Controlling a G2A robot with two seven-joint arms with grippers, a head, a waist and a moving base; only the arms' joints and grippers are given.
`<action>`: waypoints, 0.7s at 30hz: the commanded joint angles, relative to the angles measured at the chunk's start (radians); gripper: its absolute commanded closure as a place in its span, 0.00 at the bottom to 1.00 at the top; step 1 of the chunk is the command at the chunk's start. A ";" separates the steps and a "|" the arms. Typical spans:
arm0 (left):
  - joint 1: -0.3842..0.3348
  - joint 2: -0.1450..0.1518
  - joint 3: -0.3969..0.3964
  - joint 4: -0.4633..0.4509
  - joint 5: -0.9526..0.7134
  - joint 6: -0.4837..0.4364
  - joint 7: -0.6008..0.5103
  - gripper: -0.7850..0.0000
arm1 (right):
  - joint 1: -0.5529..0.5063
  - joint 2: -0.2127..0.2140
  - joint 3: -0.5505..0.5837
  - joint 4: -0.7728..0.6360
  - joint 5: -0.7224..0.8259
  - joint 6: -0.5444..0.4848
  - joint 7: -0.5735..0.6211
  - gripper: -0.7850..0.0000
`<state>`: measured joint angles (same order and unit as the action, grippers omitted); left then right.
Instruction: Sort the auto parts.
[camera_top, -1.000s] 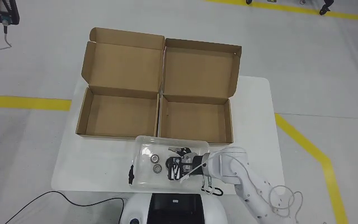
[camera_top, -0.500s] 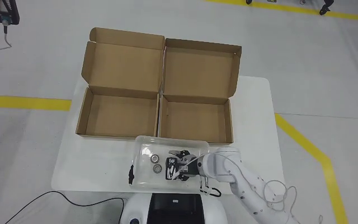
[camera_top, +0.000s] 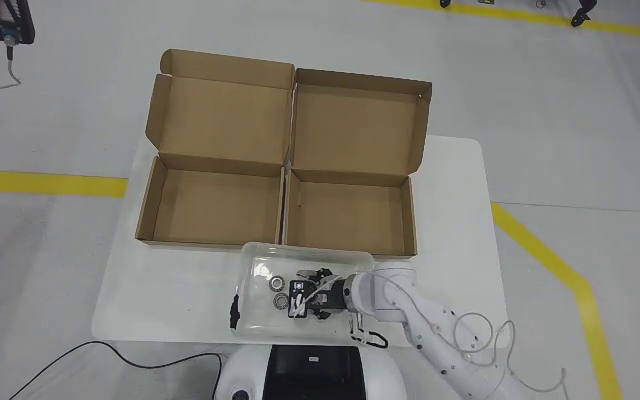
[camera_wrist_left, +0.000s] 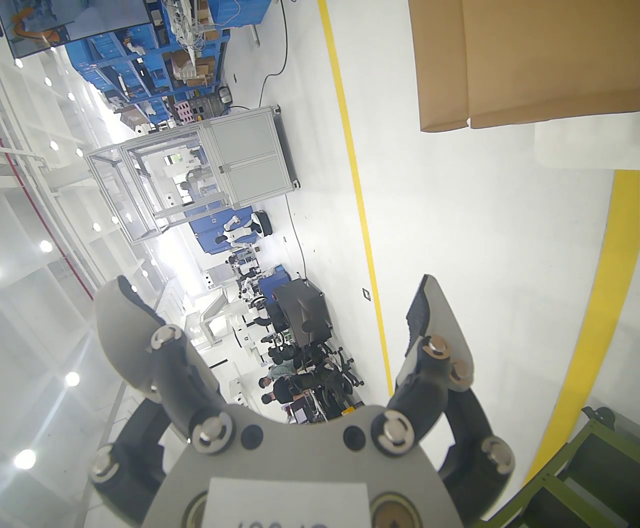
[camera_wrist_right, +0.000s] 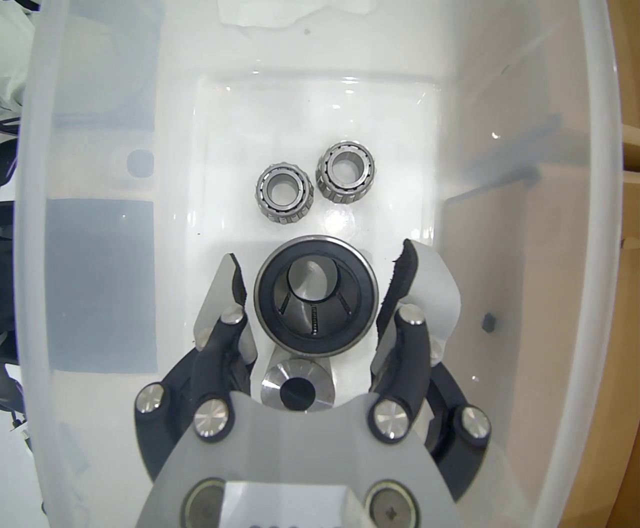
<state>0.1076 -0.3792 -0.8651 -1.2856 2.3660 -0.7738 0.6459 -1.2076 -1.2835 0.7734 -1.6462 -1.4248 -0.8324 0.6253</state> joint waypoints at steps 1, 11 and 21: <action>0.000 0.000 0.000 0.000 0.000 0.000 0.000 0.00 | 0.004 0.000 -0.004 0.005 0.003 -0.001 -0.002 0.57; 0.000 0.000 0.000 0.000 0.000 0.000 0.000 0.00 | 0.007 0.007 -0.002 -0.021 0.025 0.006 -0.007 1.00; 0.000 0.000 0.000 0.000 0.000 0.000 0.000 0.00 | -0.021 0.027 0.051 -0.133 0.022 0.013 -0.167 1.00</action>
<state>0.1076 -0.3792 -0.8651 -1.2856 2.3660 -0.7738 0.6459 -1.2265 -1.2586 0.8170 -1.7718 -1.4013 -0.8232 0.4832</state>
